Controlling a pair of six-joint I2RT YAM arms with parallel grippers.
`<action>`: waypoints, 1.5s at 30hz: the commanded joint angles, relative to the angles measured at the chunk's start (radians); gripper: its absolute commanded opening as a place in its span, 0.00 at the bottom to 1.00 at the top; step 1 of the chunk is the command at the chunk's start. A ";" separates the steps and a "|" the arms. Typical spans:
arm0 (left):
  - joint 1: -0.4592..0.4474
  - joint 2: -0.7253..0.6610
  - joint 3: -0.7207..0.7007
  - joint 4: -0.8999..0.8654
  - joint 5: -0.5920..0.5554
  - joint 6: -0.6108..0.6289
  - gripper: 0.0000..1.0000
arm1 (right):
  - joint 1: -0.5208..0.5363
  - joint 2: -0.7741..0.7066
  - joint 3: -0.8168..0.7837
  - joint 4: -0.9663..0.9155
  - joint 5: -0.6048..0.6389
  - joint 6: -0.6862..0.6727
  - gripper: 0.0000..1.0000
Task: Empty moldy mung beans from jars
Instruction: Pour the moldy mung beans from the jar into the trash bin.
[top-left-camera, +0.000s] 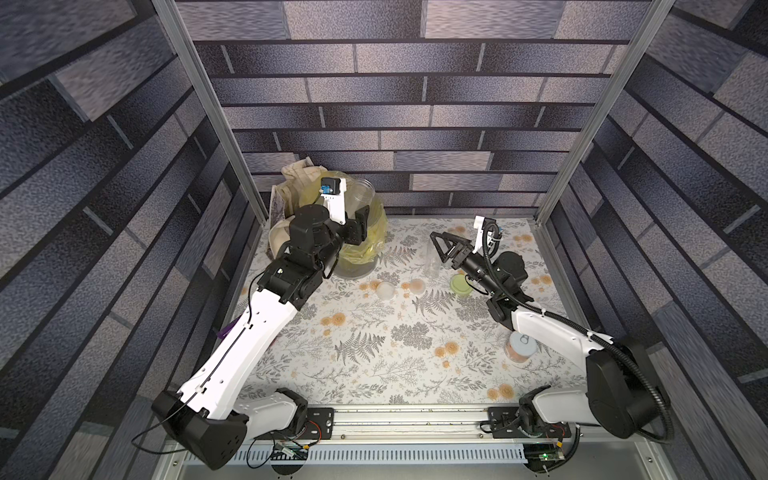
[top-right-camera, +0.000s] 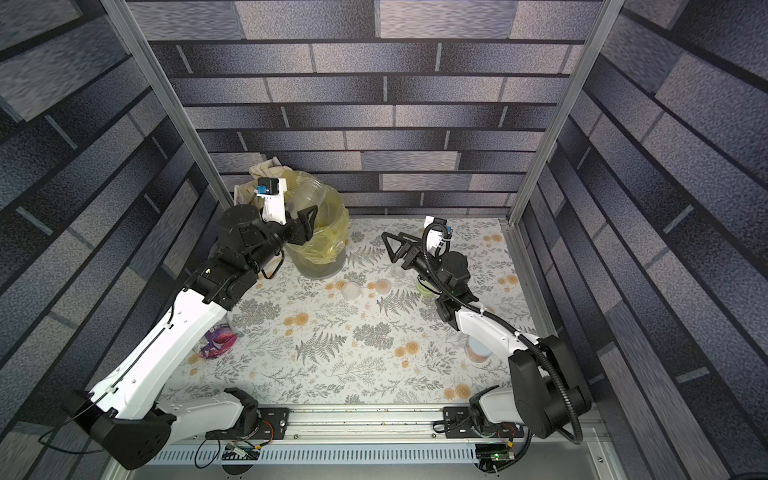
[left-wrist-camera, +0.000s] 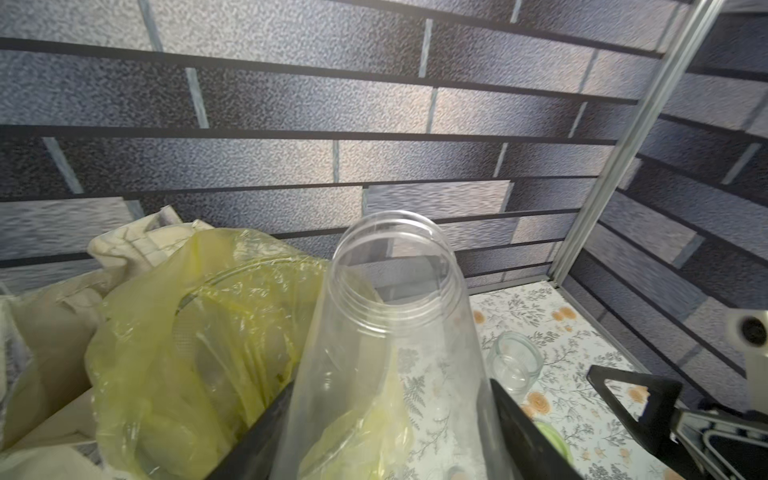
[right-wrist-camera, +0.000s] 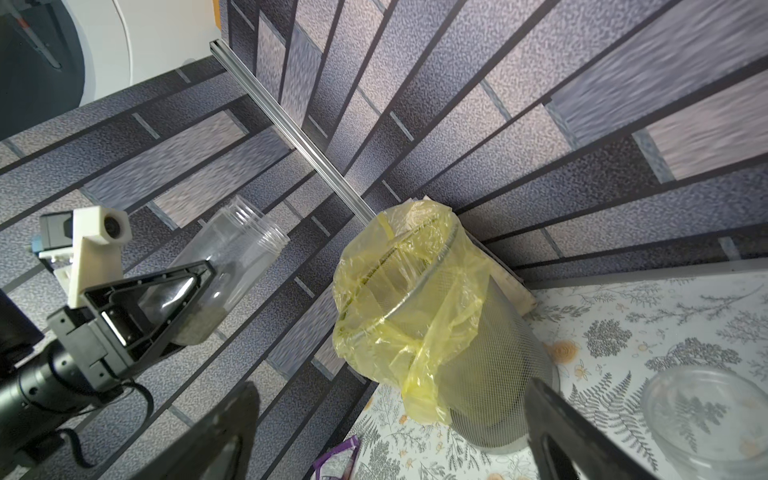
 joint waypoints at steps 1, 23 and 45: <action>0.028 0.080 0.134 -0.290 -0.062 -0.003 0.52 | -0.013 0.023 -0.046 0.146 -0.018 0.049 1.00; 0.223 0.842 1.216 -1.173 0.131 0.044 0.50 | -0.028 -0.063 -0.129 0.080 -0.076 0.031 1.00; 0.140 0.583 1.076 -0.965 0.072 0.124 0.52 | -0.024 -0.135 -0.097 -0.077 -0.073 -0.104 1.00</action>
